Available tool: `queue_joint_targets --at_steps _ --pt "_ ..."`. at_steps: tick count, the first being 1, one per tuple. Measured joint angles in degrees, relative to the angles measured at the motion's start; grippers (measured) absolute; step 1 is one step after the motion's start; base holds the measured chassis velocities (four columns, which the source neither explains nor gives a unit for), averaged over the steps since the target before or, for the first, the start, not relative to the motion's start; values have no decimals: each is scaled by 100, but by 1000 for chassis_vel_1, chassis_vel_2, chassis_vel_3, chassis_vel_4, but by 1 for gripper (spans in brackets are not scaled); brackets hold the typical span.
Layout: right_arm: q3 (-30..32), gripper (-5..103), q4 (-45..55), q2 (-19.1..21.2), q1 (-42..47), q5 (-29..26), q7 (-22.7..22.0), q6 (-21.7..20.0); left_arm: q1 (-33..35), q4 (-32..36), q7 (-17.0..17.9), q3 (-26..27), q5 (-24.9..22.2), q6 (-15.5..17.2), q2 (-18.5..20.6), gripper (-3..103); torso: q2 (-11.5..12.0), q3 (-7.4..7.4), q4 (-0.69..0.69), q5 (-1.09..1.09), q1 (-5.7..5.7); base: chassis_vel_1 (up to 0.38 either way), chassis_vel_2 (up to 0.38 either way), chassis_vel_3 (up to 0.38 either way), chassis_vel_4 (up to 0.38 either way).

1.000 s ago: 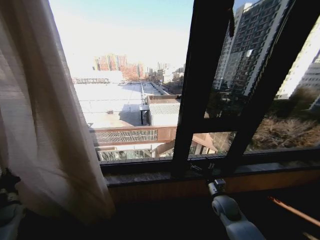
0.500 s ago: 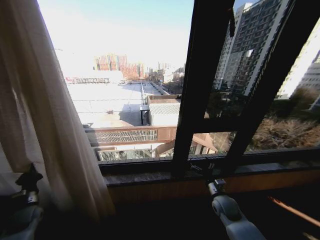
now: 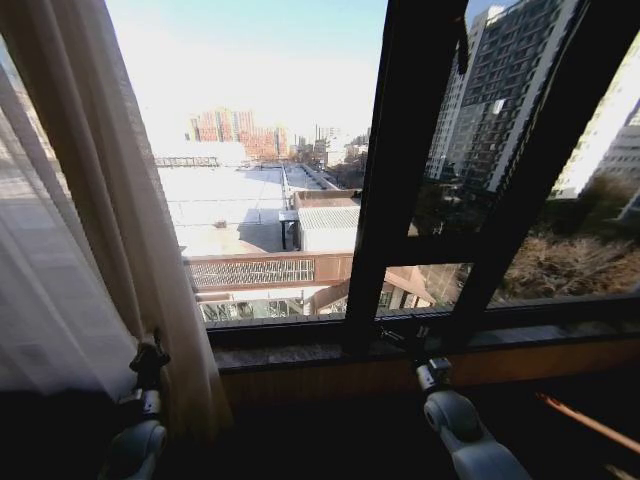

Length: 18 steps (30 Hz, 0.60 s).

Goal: Open the curtains by pulling them apart, changing their state from closed to fully open.

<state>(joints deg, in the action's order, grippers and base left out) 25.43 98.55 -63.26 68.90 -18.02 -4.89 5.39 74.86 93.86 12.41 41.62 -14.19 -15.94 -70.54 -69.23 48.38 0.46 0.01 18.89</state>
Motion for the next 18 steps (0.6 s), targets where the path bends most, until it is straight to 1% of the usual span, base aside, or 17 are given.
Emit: queue_joint_targets --at_steps 1,2,3,4,5,6,7,8,12,13,14,15,17,18 --pt "0 100 0 0 0 0 0 0 -5 -20 13 0 -6 14 11 3 0 0 0 0 0 0 0 0 0" --pt "0 100 0 0 0 0 0 0 -8 -33 23 0 -19 20 21 3 0 0 0 0 0 0 0 0 0" --pt "0 100 0 0 0 0 0 0 -14 -68 38 5 -45 26 43 14 0 0 -1 -1 0 0 0 0 0" --pt "0 100 0 0 0 0 0 0 -14 -68 38 5 -45 26 43 14 0 0 -1 -1 0 0 0 0 0" --pt "0 100 0 0 0 0 0 0 -20 -90 42 9 -54 26 55 19 0 0 -1 -1 0 0 0 0 0" --pt "0 100 0 0 0 0 0 0 -29 -108 44 14 -66 27 67 19 0 0 -1 -1 0 0 0 0 0" --pt "0 100 0 0 0 0 0 0 -33 -116 44 15 -73 26 74 24 0 0 0 -1 0 0 0 0 0" --pt "0 100 0 0 0 0 0 0 -33 -116 44 15 -73 26 74 24 0 0 0 -1 0 0 0 0 0" --pt "0 100 0 0 0 0 0 0 -45 -141 44 21 -107 19 116 46 0 0 0 -1 0 0 0 0 0" --pt "0 100 0 0 0 0 0 0 -45 -141 44 21 -107 19 116 46 0 0 0 -1 0 0 0 0 0" --pt "0 100 0 0 0 0 0 0 -45 -142 44 22 -114 17 117 51 0 0 -1 -1 0 0 0 0 0" --pt "0 100 0 0 0 0 0 0 -45 -142 43 22 -119 15 117 51 0 0 -1 -1 0 0 0 0 0" --pt "0 100 0 0 0 0 0 0 -36 -155 35 5 -134 -3 100 62 0 0 -1 0 0 0 0 0 0" --pt "0 100 0 0 0 0 0 0 -36 -155 35 5 -134 -3 100 62 0 0 -1 0 0 0 0 0 0"
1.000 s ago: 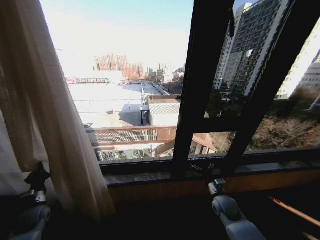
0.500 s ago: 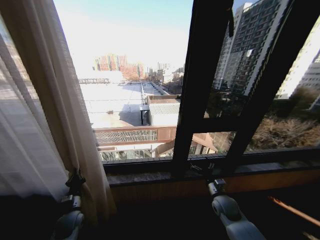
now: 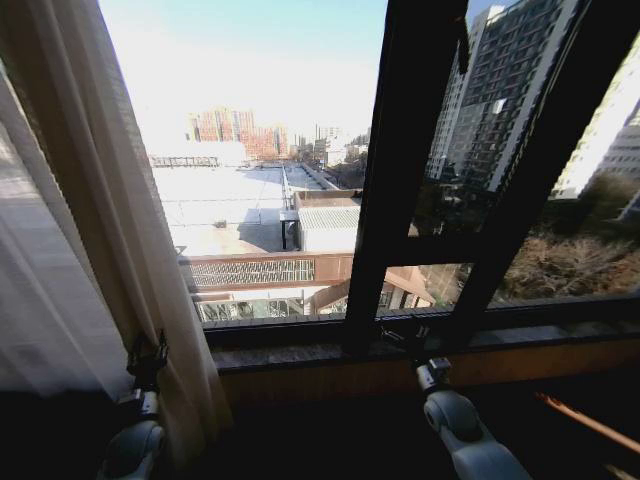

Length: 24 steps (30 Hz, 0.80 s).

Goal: Open the curtains by pulling them apart, changing their state from closed to fully open.

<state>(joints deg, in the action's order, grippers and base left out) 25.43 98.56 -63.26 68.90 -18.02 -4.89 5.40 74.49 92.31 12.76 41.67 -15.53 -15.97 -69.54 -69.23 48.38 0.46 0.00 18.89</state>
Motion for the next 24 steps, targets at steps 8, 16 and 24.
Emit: queue_joint_targets --at_steps 8,16,24 --pt "0 100 0 0 0 0 0 0 28 -71 -21 -71 7 -82 2 94 0 0 0 -1 0 0 0 0 0" --pt "0 100 0 0 0 0 0 0 111 -3 -22 -63 12 -94 96 100 0 0 0 -1 0 0 0 0 0" --pt "0 100 0 0 0 0 0 0 -102 101 230 -144 255 282 -80 100 0 0 -2 1 0 0 0 0 0"
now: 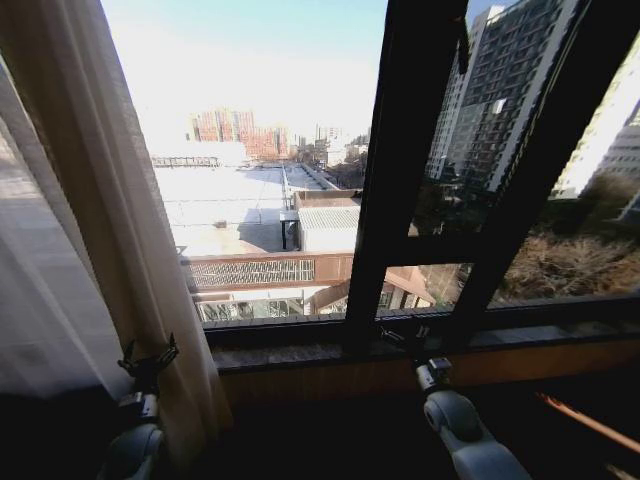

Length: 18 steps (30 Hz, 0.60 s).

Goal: Open the curtains by pulling them apart, changing their state from closed to fully open.

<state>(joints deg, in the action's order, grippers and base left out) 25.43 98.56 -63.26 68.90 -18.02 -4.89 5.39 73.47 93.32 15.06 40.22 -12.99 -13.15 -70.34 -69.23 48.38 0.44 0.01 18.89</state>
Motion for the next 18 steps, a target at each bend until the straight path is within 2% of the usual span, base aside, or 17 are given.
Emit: queue_joint_targets --at_steps 3,8,11,18 --pt "1 100 0 0 0 0 -1 0 -148 -32 184 -112 -329 381 10 100 0 0 5 -3 0 0 0 0 0" --pt "0 100 0 0 0 0 0 0 -275 -171 174 58 -457 292 379 100 0 0 1 1 0 0 0 0 0" --pt "0 100 0 0 0 0 0 0 -264 -206 160 100 -541 260 423 100 0 0 2 -4 0 0 0 0 0" --pt "0 100 0 0 0 0 0 0 -209 -288 75 174 -614 116 428 100 0 0 2 -1 0 0 0 0 0"
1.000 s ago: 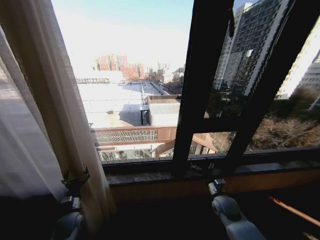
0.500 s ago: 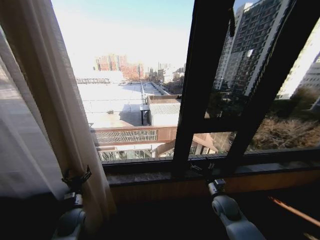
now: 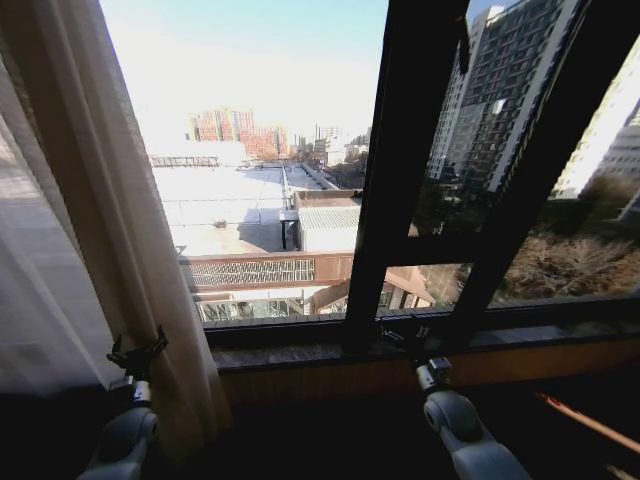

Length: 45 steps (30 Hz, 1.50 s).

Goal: Open the curtains by pulling them apart, changing their state from closed to fully open.

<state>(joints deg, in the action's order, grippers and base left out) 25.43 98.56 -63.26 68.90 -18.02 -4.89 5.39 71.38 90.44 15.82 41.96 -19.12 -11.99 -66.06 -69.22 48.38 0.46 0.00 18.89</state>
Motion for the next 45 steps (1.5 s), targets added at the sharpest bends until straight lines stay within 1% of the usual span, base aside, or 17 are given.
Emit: queue_joint_targets --at_steps 6,11,13,19,22,26,27,29,30,32,33,35,38,39,42,44,45 --pt "0 100 0 0 0 0 0 0 107 99 -67 11 7 -43 -88 100 0 0 0 -1 0 0 0 0 0" --pt "0 100 0 0 0 0 0 0 296 164 -265 -84 185 -156 -187 100 0 0 -1 0 0 0 0 0 0" --pt "0 100 0 0 0 0 0 0 342 183 -362 -182 340 -198 -248 100 0 0 0 -1 0 0 0 0 0" --pt "0 100 0 0 0 0 0 0 392 260 -479 -344 505 -212 -312 100 0 0 0 0 0 0 0 0 0" --pt "0 100 0 0 0 0 0 0 301 94 -545 -429 528 -252 -292 100 0 0 0 0 -1 0 0 0 0" --pt "0 100 0 0 0 0 0 0 -92 -442 -698 -585 459 -340 -104 100 0 0 0 -1 0 0 0 0 0" --pt "0 100 0 0 0 0 0 0 -92 -442 -698 -585 459 -340 -104 100 0 0 0 -1 0 0 0 0 0" --pt "0 100 0 0 0 0 0 0 -391 -772 -815 -742 350 -400 38 100 0 1 -2 -2 0 0 0 0 0" --pt "0 100 0 0 0 0 0 0 -391 -772 -815 -742 350 -400 38 100 0 1 -2 -2 0 0 0 0 0" --pt "0 100 0 0 0 0 0 0 -730 -1093 -890 -904 271 -445 144 100 0 0 1 0 0 0 0 0 0" --pt "0 100 0 0 0 0 0 0 -894 -1240 -957 -958 229 -451 178 102 0 0 1 -1 0 0 0 0 0" --pt "0 100 0 0 0 0 0 0 -945 -1288 -991 -966 216 -454 188 102 0 0 1 -1 0 0 0 0 0" --pt "0 100 0 0 0 0 0 0 -1173 -1566 -1174 -964 142 -560 214 92 0 0 0 -1 0 0 0 0 0" --pt "0 100 0 0 0 0 0 0 -1173 -1566 -1174 -964 142 -560 214 92 0 0 0 -1 0 0 0 0 0" --pt "0 100 0 0 0 0 0 0 -1249 -1676 -1232 -947 73 -632 237 76 0 0 -1 -1 0 0 0 0 0" --pt "0 100 0 0 0 0 0 0 -1266 -1698 -1235 -946 60 -643 241 76 0 0 -1 -1 0 0 0 0 0" --pt "0 100 0 0 0 0 0 0 -1296 -1737 -1245 -945 46 -676 243 71 0 0 -1 -1 0 0 0 0 0"
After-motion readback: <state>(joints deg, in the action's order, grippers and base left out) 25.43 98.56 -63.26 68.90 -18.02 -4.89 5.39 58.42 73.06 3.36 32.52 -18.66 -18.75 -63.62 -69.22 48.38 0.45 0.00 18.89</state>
